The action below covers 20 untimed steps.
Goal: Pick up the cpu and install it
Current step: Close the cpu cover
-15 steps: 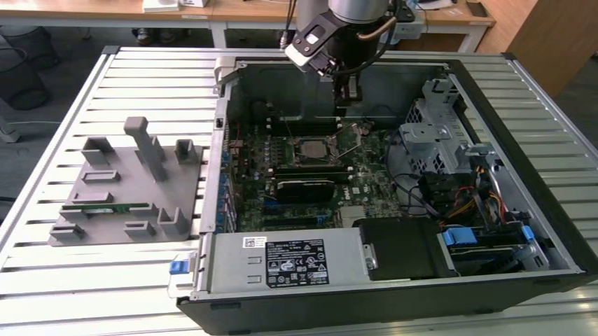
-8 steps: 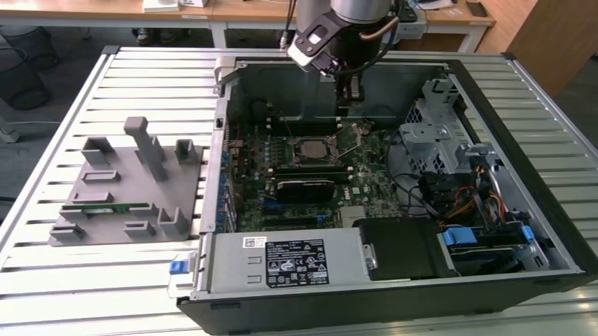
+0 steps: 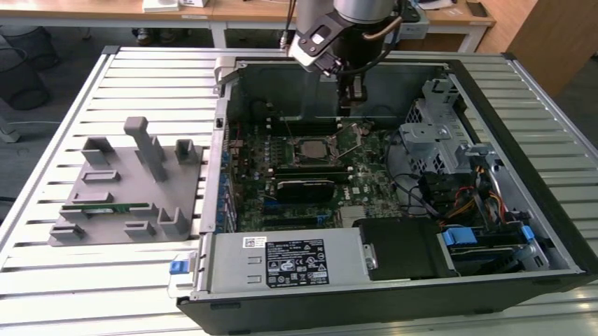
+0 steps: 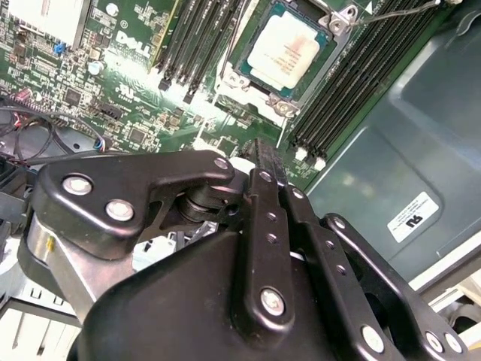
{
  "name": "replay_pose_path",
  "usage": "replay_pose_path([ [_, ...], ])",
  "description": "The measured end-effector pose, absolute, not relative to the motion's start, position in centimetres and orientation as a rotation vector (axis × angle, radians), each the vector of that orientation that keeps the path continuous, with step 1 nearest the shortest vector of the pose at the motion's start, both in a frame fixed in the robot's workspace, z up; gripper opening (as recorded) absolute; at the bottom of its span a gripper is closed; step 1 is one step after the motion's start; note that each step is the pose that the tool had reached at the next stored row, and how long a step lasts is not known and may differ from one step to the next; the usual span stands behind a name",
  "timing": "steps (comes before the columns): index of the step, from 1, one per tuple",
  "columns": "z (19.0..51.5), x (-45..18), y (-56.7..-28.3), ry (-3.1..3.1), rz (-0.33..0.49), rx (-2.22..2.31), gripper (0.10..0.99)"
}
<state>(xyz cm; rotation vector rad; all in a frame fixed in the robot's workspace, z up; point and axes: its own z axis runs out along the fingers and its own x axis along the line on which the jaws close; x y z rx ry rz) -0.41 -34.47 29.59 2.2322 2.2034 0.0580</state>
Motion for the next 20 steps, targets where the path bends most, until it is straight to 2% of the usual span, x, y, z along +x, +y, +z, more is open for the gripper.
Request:
replay_pose_path([
  [20, 29.6, 0.8, -34.5, 2.203, 0.058, 2.232, 0.106],
])
